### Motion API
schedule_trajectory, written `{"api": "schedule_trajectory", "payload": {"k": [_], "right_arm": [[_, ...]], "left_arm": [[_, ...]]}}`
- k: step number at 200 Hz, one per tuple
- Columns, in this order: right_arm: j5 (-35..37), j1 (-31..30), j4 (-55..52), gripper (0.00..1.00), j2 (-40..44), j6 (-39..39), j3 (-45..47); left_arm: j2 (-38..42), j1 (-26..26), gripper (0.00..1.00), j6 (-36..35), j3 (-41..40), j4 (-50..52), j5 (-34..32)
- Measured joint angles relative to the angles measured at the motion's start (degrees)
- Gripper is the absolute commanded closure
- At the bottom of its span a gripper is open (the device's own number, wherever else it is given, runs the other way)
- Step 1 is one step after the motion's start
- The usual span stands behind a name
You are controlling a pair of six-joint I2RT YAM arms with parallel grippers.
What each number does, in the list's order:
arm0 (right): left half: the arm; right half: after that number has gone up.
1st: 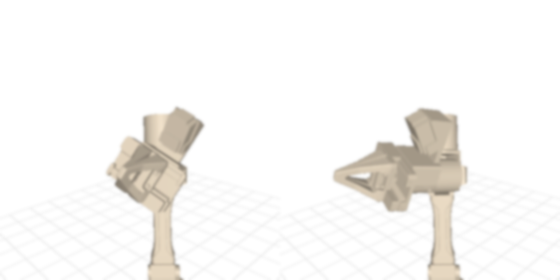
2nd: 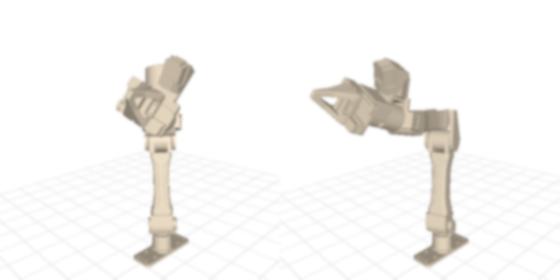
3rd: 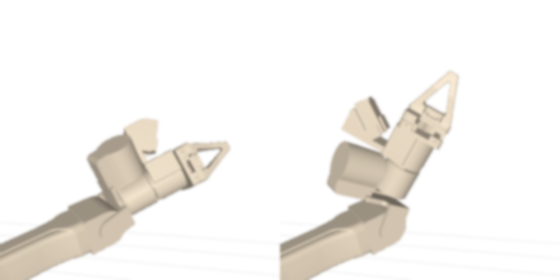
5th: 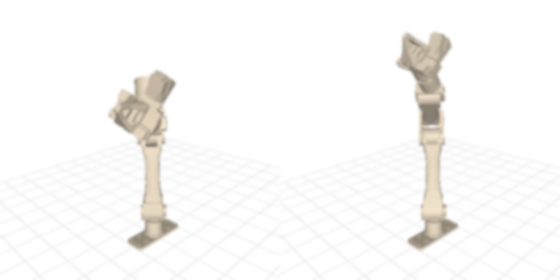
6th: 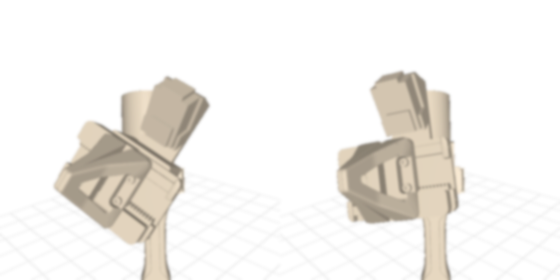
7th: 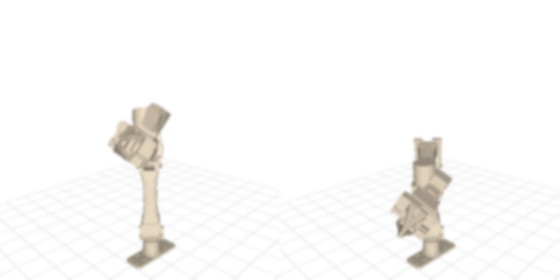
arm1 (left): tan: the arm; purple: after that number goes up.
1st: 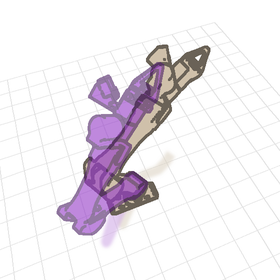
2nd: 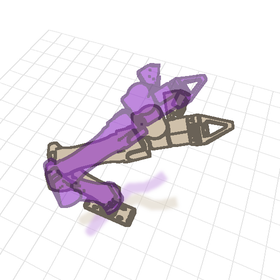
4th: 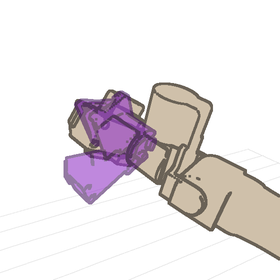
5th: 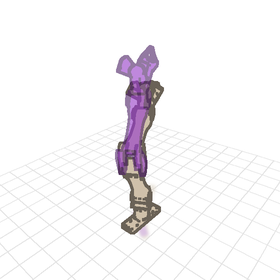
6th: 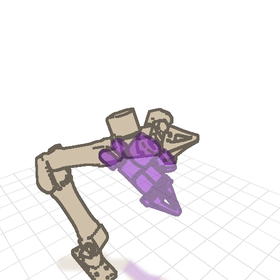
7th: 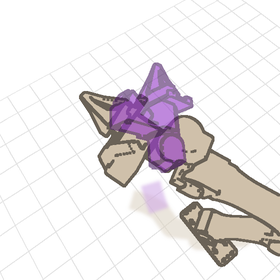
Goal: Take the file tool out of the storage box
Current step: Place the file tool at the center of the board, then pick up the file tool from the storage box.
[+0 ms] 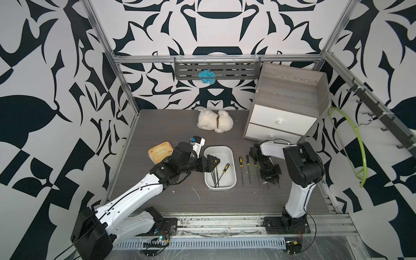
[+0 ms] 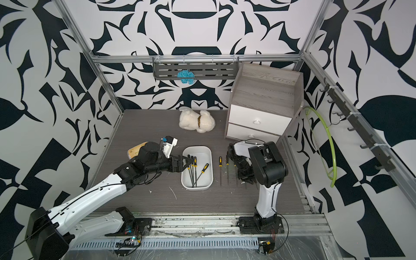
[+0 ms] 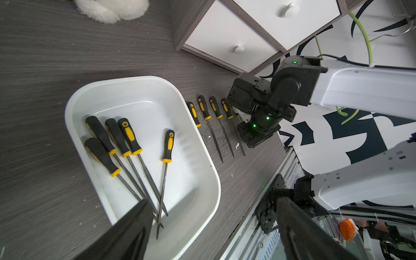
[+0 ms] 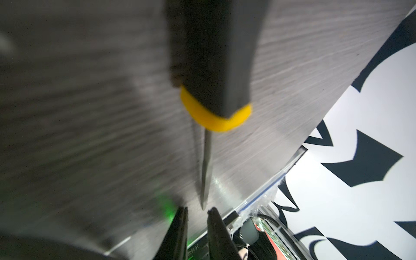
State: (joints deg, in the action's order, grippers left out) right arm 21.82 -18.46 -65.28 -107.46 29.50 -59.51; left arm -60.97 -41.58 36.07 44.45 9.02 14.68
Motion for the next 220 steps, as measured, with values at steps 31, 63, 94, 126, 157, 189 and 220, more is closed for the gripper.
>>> {"api": "schedule_trajectory", "payload": {"k": [31,63,94,126,157,189,220], "right_arm": [[-0.2,0.0,0.7,0.79,0.6,-0.6,-1.4],[-0.7,-0.9,1.6,0.8,3.3,-0.7,-0.7],[-1.7,-9.0,1.1,0.8,17.7,1.3,-1.4],[-6.3,-22.6,5.7,0.79,29.0,4.0,-6.3],[-16.4,-25.1,18.6,0.8,26.8,3.5,-5.9],[-25.2,-25.1,28.5,0.82,13.5,1.9,-8.2],[-28.0,-25.1,30.8,0.81,1.3,-1.1,-15.4]], "left_arm": [[-0.9,0.0,0.08,0.0,0.0,0.0,0.0],[-0.9,0.0,0.08,0.0,0.0,0.0,0.0],[-0.9,0.0,0.08,0.0,0.0,0.0,0.0],[-0.7,0.0,0.1,-0.6,-0.3,1.1,-1.6],[1.6,0.0,0.11,-2.4,-3.9,3.0,-4.3],[3.9,0.0,0.11,-3.6,-8.5,3.8,-7.3],[7.6,0.0,0.12,-4.3,-10.1,4.0,-9.8]]}}
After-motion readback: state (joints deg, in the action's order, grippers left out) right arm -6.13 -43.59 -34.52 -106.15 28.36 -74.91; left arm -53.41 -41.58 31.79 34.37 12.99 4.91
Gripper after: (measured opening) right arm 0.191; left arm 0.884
